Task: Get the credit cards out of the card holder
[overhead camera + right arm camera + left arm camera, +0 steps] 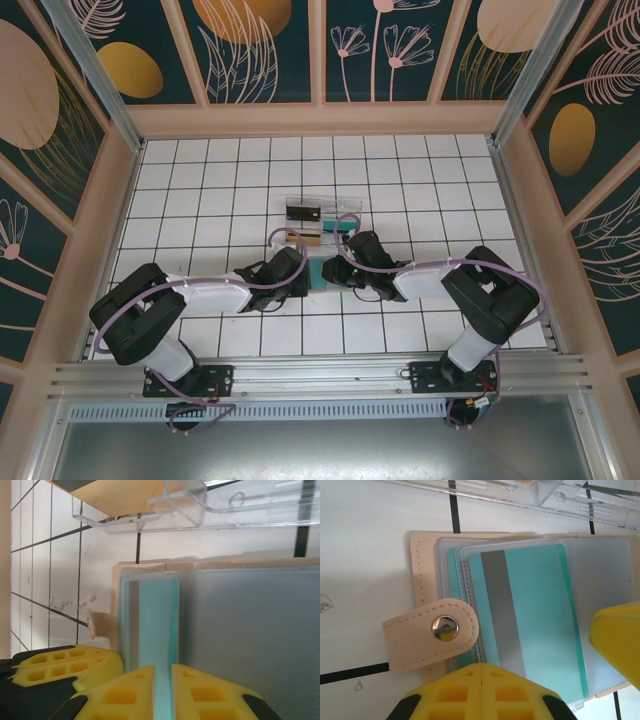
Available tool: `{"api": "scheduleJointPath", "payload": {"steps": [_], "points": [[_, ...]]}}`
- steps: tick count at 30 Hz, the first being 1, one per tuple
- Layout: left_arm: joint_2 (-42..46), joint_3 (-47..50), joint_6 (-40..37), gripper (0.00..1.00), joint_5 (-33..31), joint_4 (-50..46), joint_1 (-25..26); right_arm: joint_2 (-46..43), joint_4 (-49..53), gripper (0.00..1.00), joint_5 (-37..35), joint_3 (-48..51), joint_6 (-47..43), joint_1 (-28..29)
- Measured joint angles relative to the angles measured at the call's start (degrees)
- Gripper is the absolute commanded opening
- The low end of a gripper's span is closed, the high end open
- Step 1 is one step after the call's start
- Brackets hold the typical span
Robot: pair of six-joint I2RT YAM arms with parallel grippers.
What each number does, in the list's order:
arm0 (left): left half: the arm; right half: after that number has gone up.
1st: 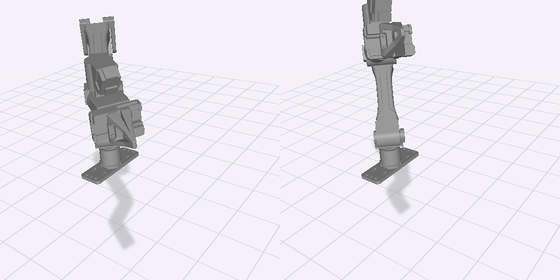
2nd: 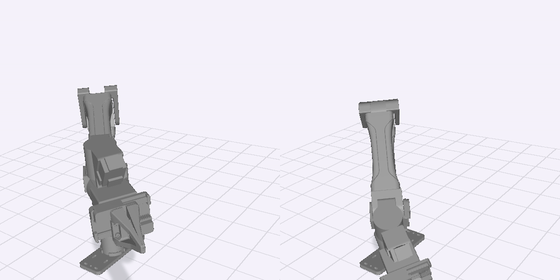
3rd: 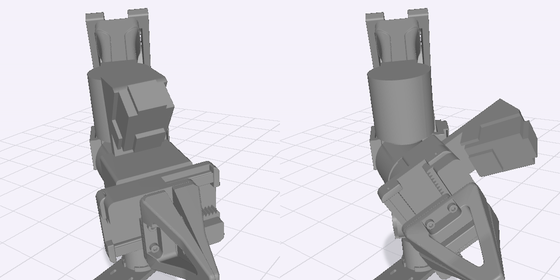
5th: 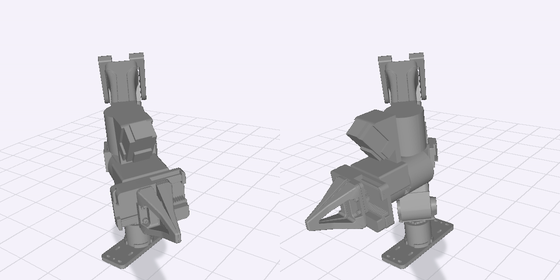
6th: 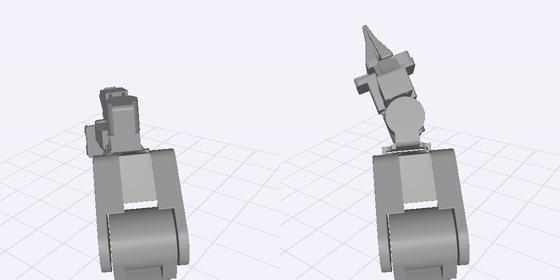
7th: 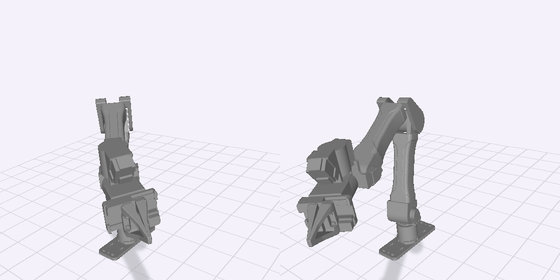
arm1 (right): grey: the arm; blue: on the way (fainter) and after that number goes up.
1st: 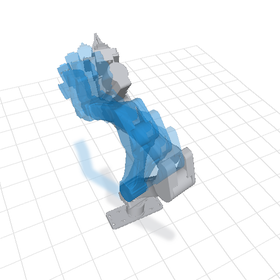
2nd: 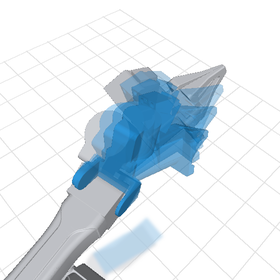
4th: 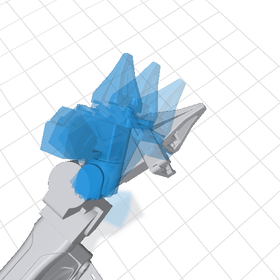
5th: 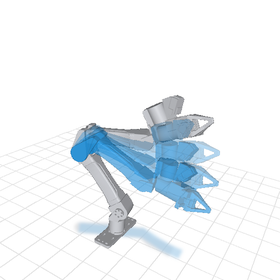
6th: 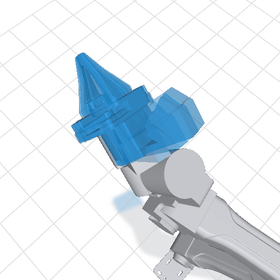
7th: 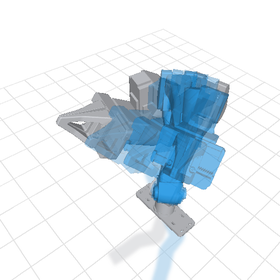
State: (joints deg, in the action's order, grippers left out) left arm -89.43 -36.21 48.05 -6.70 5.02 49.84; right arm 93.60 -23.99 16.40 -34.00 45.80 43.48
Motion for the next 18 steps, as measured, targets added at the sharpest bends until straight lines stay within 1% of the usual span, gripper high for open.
{"api": "scheduleJointPath", "payload": {"steps": [18], "points": [[0.00,0.00,0.00,0.03,0.02,0.04,0.00,1.20,-0.42,0.17,0.72,0.00,0.48,0.00]]}}
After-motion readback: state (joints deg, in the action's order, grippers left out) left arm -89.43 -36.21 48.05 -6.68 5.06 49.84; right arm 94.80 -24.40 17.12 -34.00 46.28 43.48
